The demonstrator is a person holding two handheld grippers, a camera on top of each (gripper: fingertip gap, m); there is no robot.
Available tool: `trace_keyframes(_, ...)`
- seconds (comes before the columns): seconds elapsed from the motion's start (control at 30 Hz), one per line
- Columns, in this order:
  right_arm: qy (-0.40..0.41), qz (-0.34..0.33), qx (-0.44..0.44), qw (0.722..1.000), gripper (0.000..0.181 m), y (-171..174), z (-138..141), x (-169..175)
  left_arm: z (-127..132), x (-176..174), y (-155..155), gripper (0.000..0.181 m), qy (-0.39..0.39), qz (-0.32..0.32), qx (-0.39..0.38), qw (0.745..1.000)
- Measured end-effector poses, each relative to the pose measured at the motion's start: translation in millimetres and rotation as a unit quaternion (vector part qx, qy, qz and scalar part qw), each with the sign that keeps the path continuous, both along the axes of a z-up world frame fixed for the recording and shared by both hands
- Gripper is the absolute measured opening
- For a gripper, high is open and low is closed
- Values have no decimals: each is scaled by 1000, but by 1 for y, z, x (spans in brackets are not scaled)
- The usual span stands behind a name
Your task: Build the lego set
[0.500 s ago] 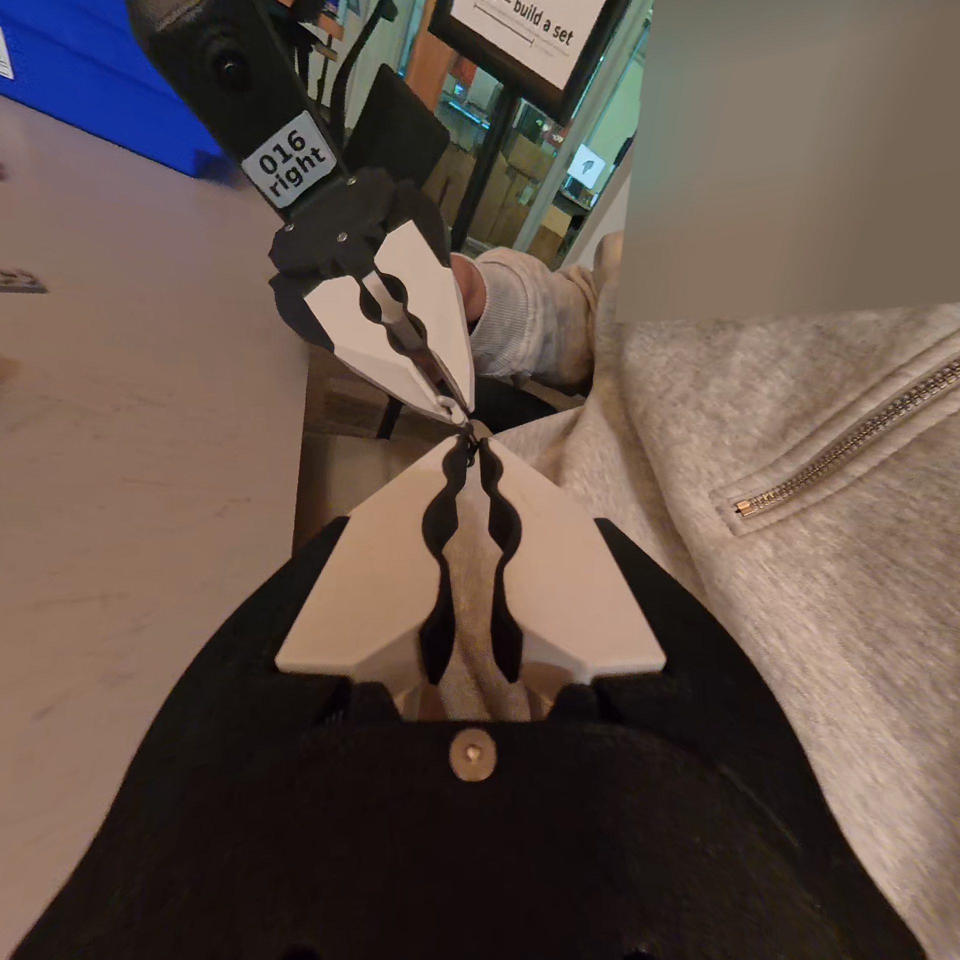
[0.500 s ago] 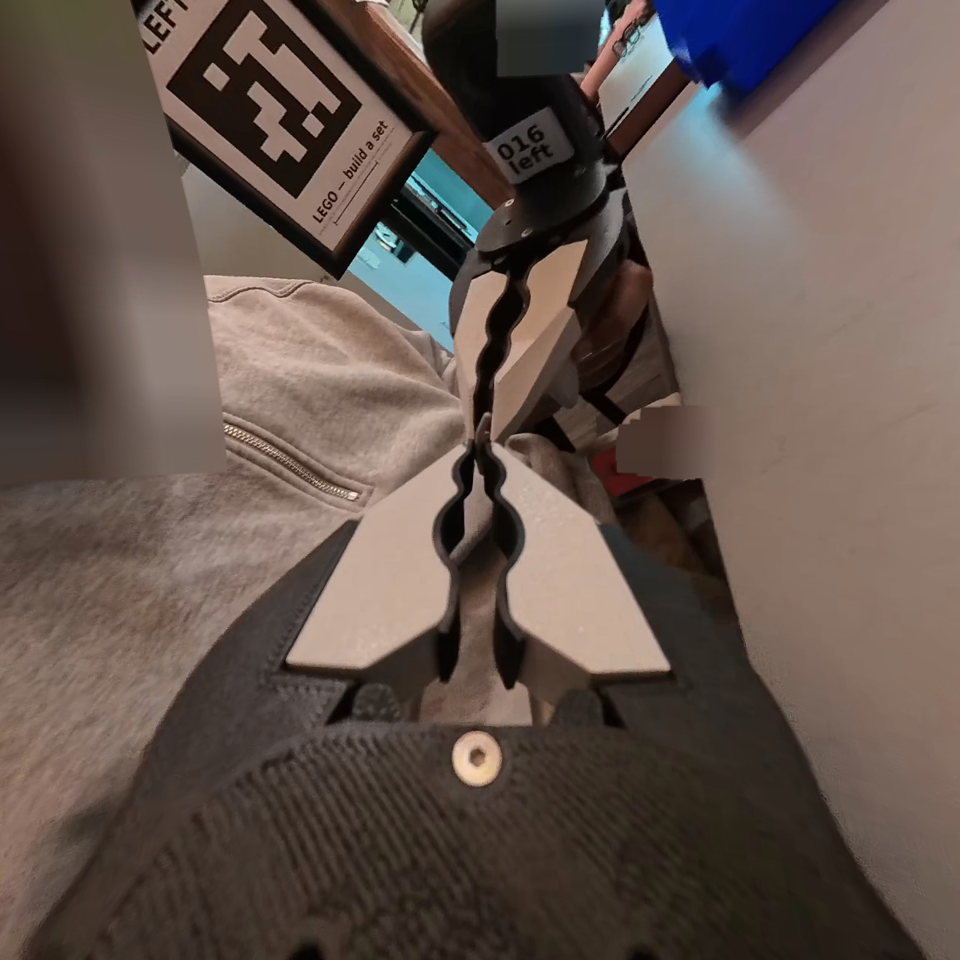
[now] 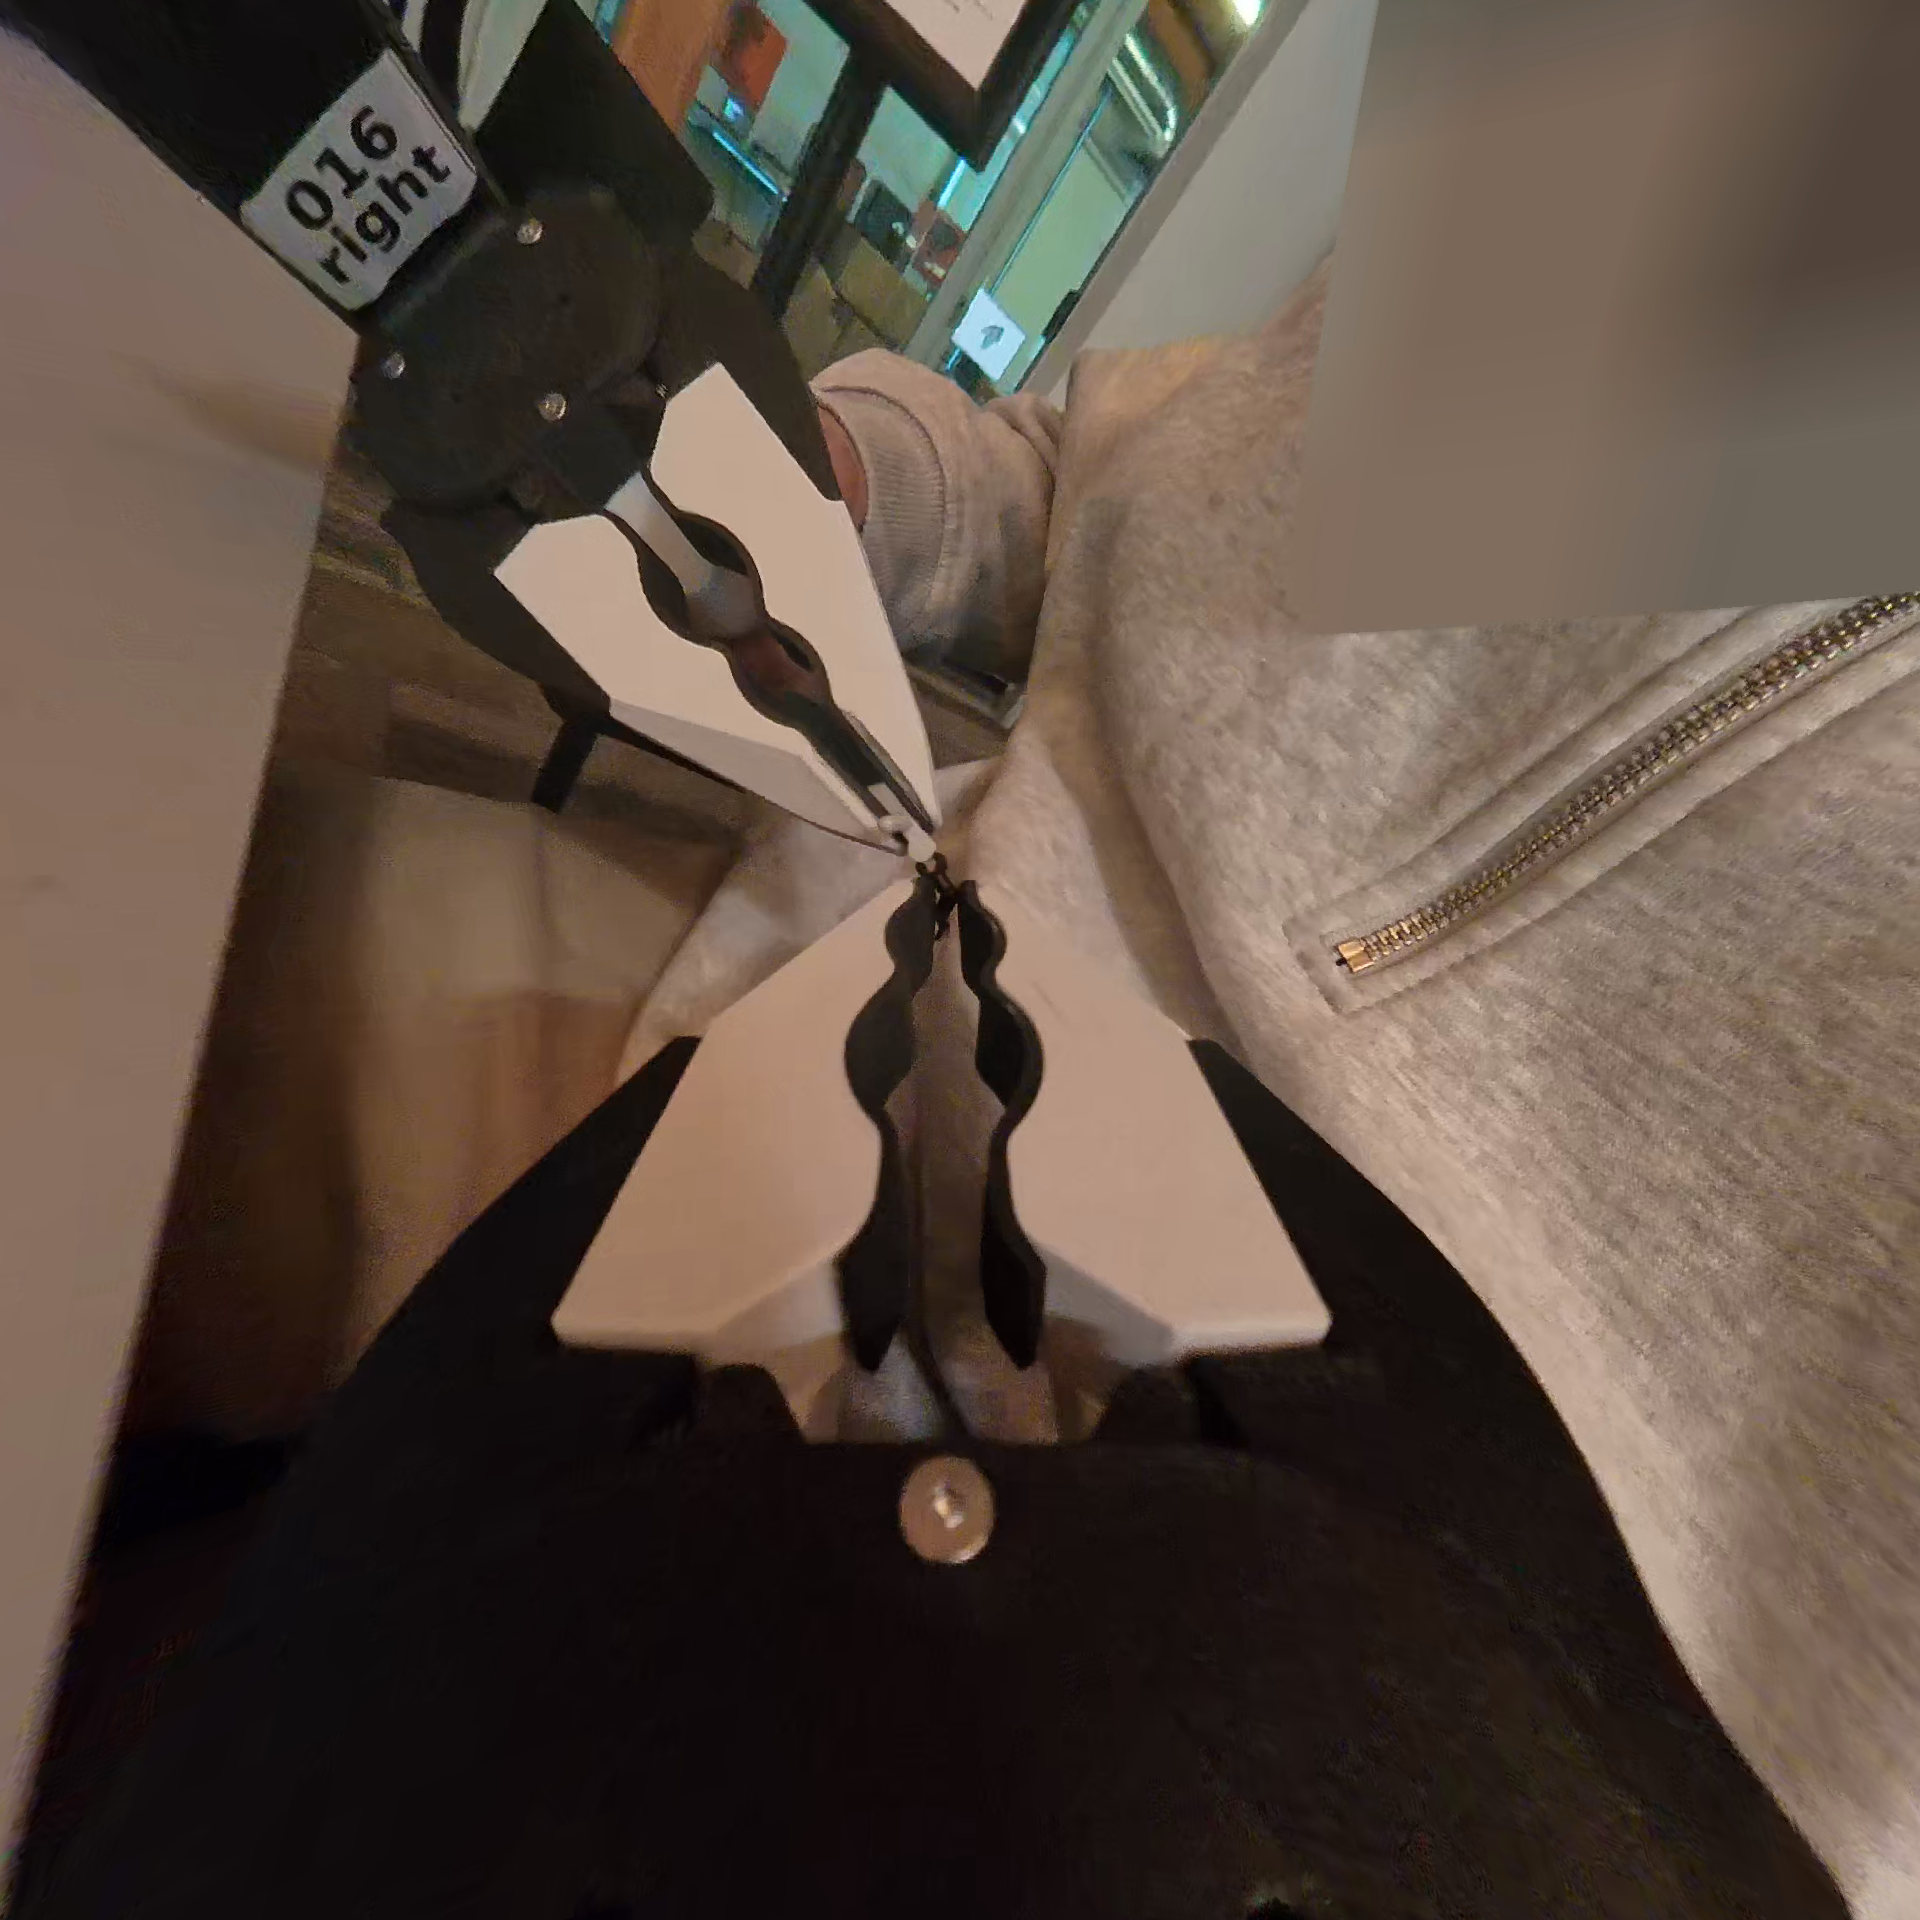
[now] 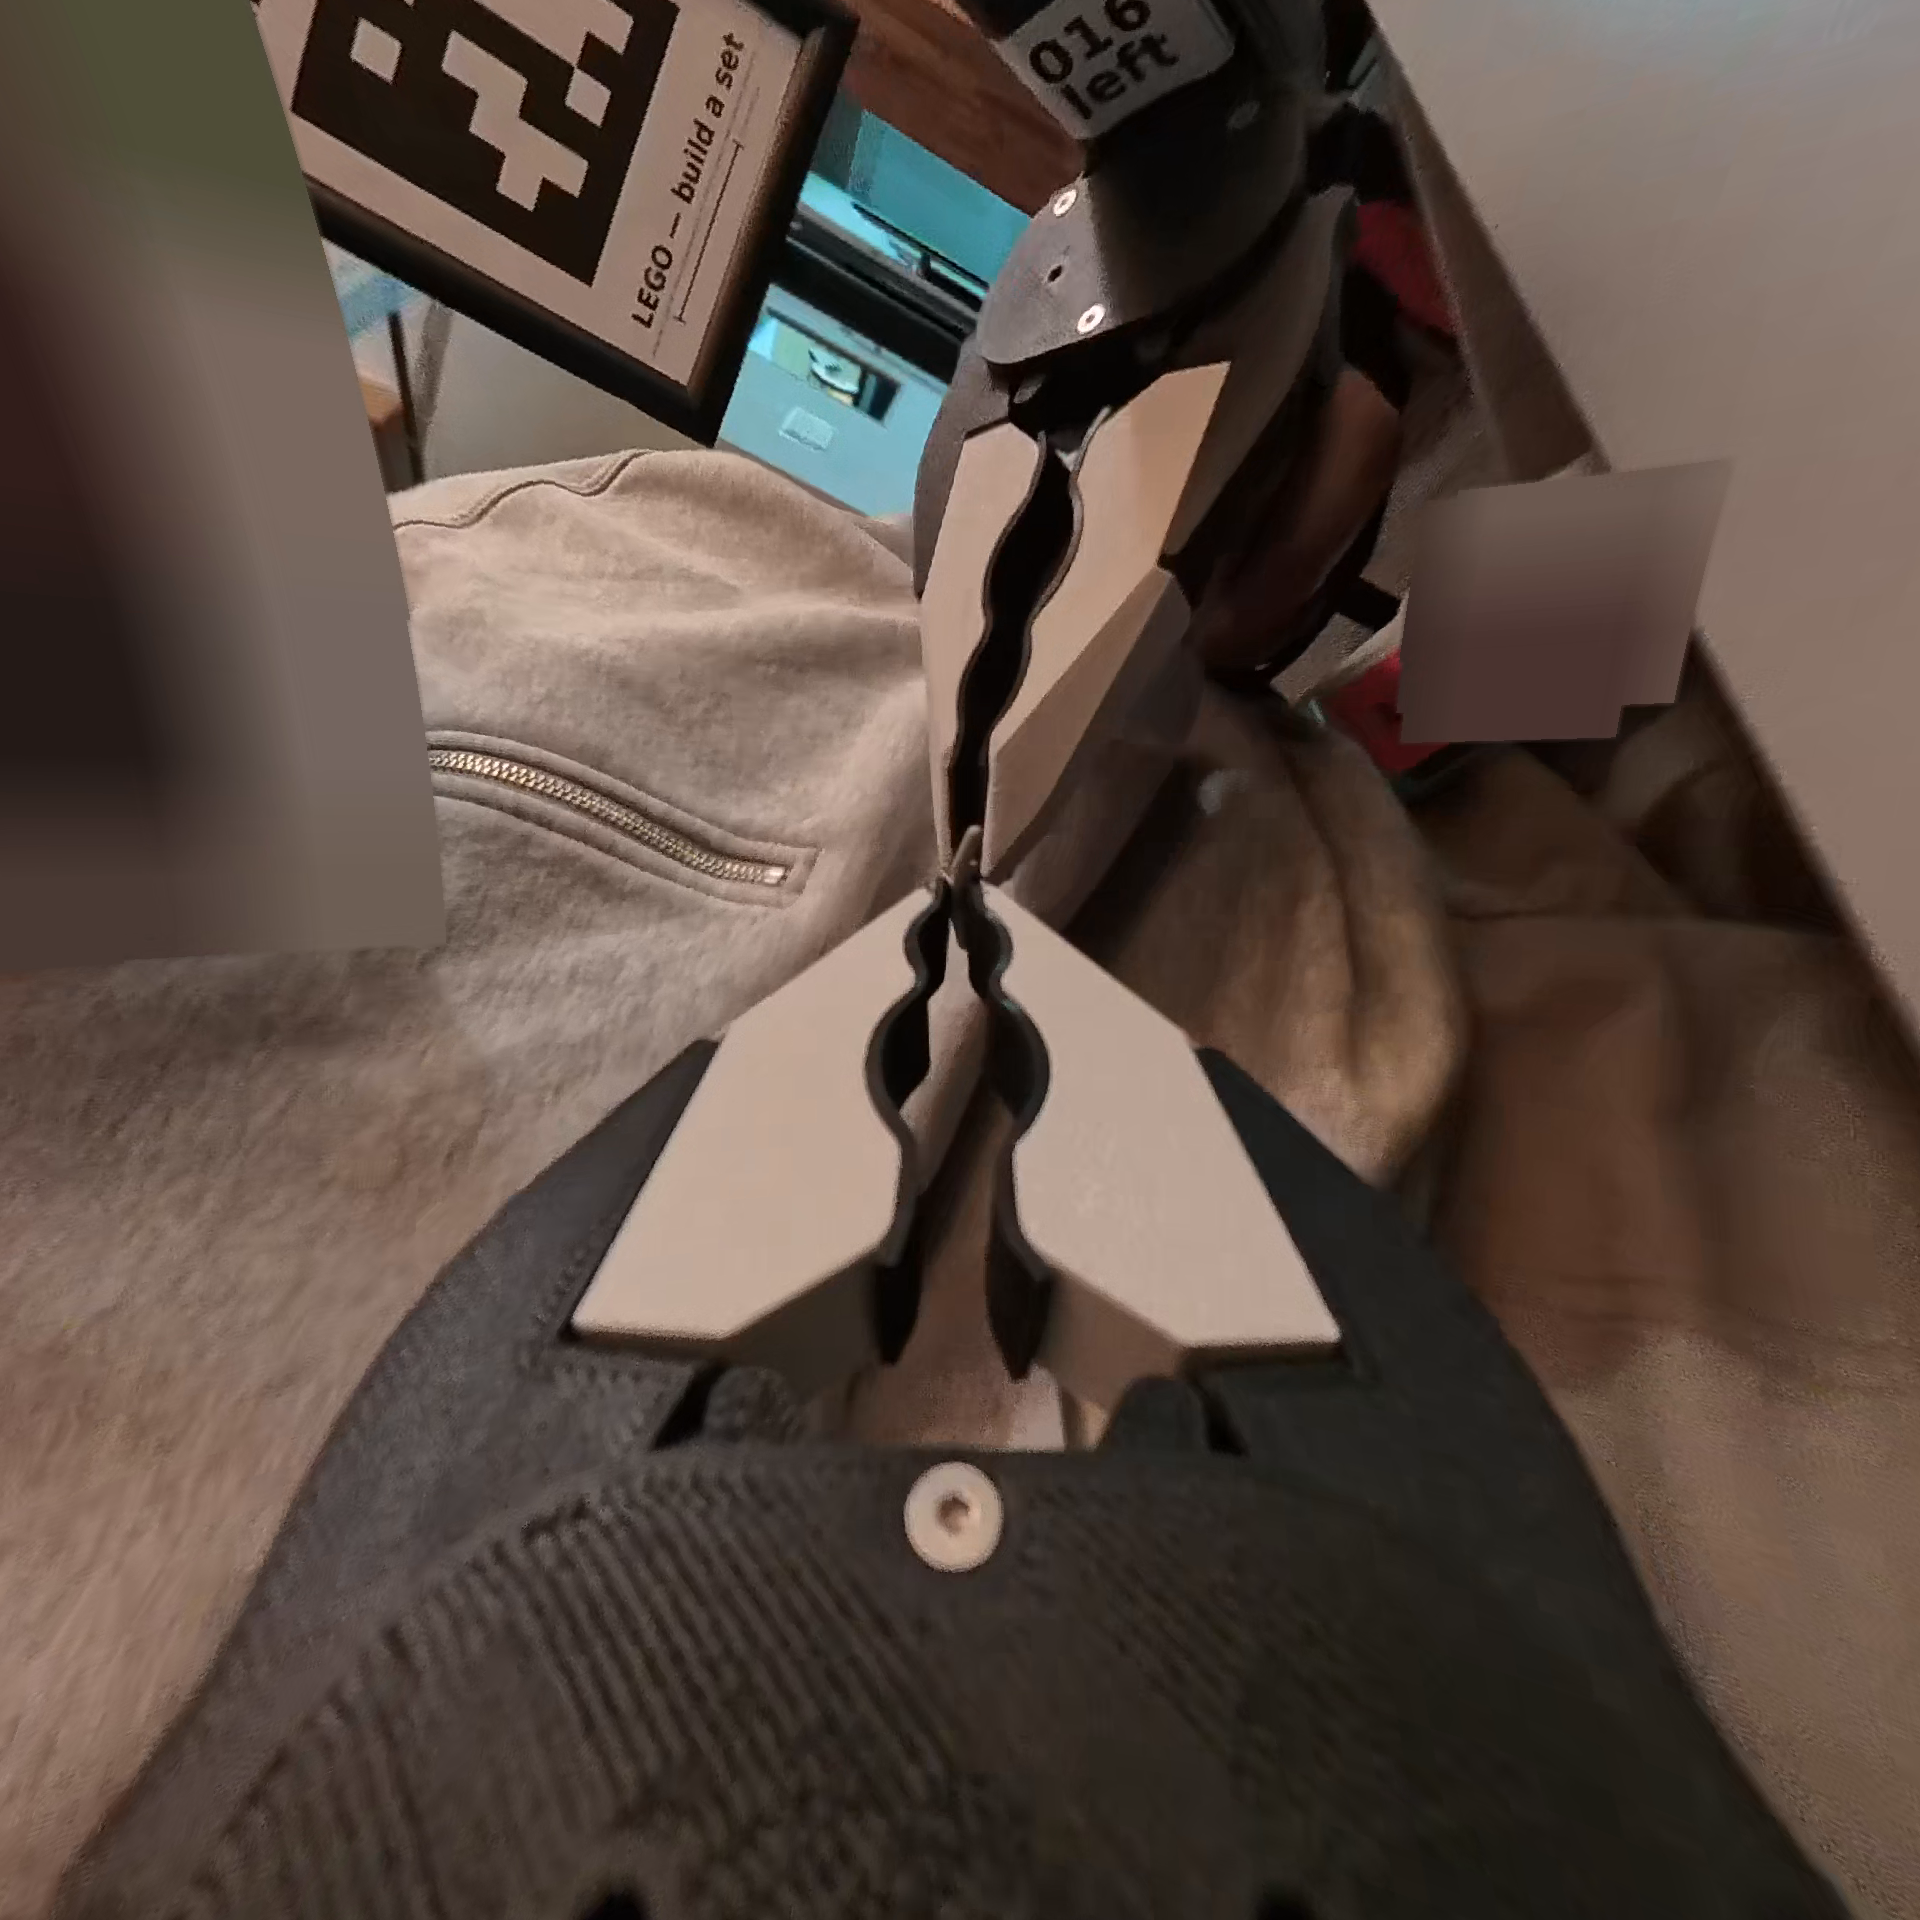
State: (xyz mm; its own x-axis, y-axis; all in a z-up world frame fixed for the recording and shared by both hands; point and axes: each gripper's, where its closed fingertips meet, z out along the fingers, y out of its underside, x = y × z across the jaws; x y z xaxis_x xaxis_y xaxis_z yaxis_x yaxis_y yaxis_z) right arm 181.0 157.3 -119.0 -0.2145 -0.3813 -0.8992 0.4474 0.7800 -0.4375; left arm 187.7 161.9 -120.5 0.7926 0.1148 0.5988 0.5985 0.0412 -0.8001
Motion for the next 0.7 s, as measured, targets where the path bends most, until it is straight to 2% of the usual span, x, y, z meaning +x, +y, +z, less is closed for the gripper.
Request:
trace_keyframes(0.1,-27,-3,20,999,0,11,-8,11,-8,11,11,0,-14,-5,6,1000)
trace_keyframes(0.3,-81,-36,19,996,0,17,-8,16,-7,14,17,0,-23,9,26,999)
trace_keyframes(0.53,-66,-34,12,997,0,19,-8,18,-6,16,19,0,-31,5,33,999)
trace_keyframes(0.7,-41,13,33,999,0,25,-11,24,-9,21,25,0,-40,-23,23,999)
